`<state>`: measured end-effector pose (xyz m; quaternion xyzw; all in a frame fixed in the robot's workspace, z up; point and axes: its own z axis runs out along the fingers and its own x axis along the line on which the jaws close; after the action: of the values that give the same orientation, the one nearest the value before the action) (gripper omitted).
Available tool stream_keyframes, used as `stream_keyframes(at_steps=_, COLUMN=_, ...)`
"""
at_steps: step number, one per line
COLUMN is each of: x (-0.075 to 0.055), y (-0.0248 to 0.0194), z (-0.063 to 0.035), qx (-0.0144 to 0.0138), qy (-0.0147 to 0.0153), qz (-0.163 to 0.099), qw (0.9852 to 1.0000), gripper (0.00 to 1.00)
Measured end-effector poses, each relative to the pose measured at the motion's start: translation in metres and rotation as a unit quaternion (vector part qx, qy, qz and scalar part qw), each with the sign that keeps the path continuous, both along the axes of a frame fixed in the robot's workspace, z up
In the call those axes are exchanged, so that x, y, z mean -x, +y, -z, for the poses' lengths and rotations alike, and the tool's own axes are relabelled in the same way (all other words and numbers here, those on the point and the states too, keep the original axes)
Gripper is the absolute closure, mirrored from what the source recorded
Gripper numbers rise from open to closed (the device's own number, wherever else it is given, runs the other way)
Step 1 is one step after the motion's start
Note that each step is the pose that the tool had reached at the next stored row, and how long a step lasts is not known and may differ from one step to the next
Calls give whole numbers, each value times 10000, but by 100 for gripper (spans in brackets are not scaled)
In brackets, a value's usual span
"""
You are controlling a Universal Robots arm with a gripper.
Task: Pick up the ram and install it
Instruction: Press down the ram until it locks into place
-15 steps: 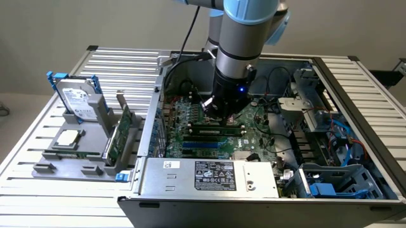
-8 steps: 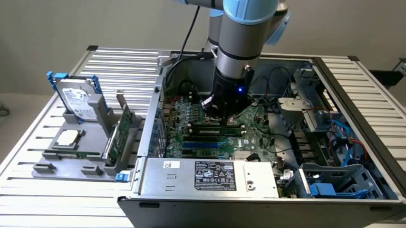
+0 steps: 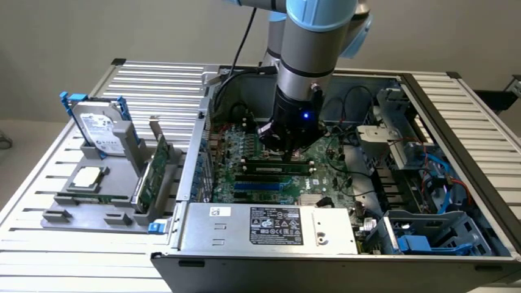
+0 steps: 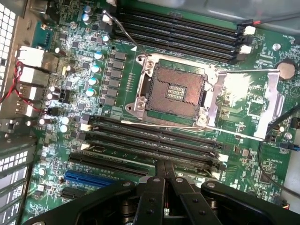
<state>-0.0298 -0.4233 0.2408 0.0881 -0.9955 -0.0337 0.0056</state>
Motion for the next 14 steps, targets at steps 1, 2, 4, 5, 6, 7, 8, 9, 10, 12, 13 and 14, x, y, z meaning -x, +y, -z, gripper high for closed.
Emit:
stream_keyframes(at_steps=1, x=0, y=0, z=0, qx=1, qy=3, qz=56, qw=10000, gripper=89)
stream_keyframes(at_steps=2, x=0, y=0, z=0, qx=3, qy=6, qz=109, qw=9999, gripper=89)
stream_keyframes(at_steps=4, x=0, y=0, z=0, qx=8, qy=9, qz=199, qw=9998, gripper=89)
stream_keyframes(at_steps=5, x=1, y=0, z=0, qx=11, qy=10, qz=232, qw=9997, gripper=89)
stream_keyframes(at_steps=6, x=2, y=0, z=0, qx=13, qy=10, qz=260, qw=9997, gripper=89)
stream_keyframes(at_steps=7, x=5, y=0, z=-1, qx=14, qy=11, qz=287, qw=9996, gripper=89)
stream_keyframes(at_steps=8, x=8, y=0, z=0, qx=14, qy=11, qz=307, qw=9995, gripper=89)
stream_keyframes(at_steps=9, x=13, y=0, z=0, qx=14, qy=12, qz=322, qw=9995, gripper=89)
stream_keyframes(at_steps=10, x=19, y=1, z=0, qx=14, qy=12, qz=332, qw=9994, gripper=89)
stream_keyframes(at_steps=12, x=40, y=-2, z=0, qx=14, qy=14, qz=343, qw=9994, gripper=89)
stream_keyframes(at_steps=13, x=57, y=-4, z=0, qx=14, qy=14, qz=344, qw=9994, gripper=89)
stream_keyframes(at_steps=14, x=74, y=-5, z=-1, qx=14, qy=14, qz=345, qw=9994, gripper=89)
